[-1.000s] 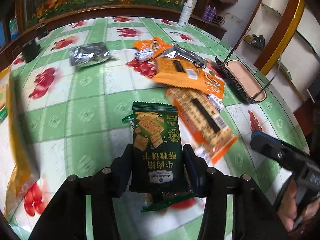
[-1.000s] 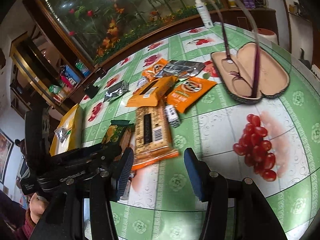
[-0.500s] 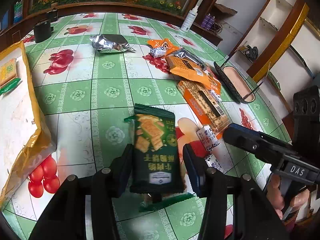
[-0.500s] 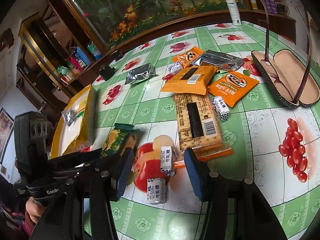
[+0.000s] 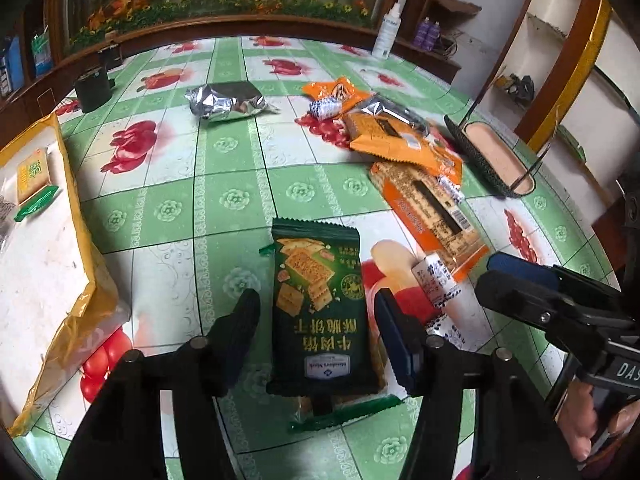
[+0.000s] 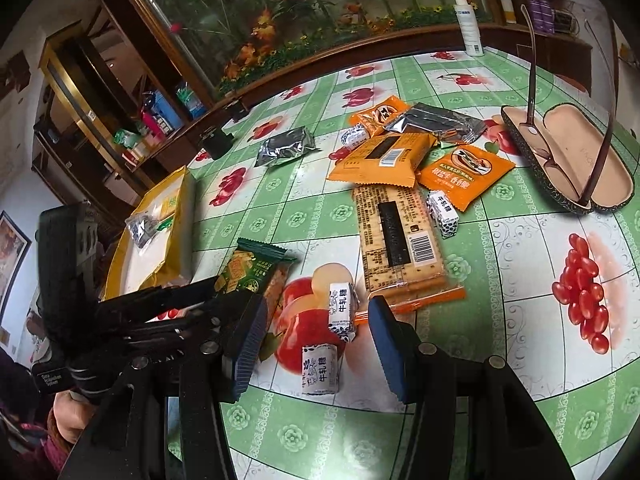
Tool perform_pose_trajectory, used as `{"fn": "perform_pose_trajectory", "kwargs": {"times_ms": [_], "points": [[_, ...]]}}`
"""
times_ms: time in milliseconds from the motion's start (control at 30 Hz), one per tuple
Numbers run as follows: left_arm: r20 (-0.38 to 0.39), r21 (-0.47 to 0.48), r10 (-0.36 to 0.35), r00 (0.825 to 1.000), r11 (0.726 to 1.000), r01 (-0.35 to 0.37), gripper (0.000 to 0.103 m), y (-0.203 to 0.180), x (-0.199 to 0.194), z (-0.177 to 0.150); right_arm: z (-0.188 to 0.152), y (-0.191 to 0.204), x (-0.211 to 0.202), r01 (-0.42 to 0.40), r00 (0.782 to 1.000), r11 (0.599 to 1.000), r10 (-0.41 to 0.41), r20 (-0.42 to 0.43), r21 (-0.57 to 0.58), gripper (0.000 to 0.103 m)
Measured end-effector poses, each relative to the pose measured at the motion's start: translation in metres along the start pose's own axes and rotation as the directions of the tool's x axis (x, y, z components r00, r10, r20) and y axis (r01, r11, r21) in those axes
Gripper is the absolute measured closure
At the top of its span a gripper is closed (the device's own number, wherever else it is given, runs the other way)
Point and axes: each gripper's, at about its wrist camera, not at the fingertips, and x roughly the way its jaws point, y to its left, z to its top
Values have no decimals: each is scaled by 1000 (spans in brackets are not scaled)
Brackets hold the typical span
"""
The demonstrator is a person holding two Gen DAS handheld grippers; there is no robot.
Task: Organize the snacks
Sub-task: 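Grasp the green cracker pack with the left tool while the right tool grasps the black-striped cracker pack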
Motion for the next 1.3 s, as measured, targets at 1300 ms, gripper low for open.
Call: {"fn": "perform_pose_trajectory", "kwargs": {"times_ms": [1300], "points": [[177,-118,-22,984,992,43,62,65,-72,-29,-16,74,73,258,955,936,-284,-80,-238,52]]}}
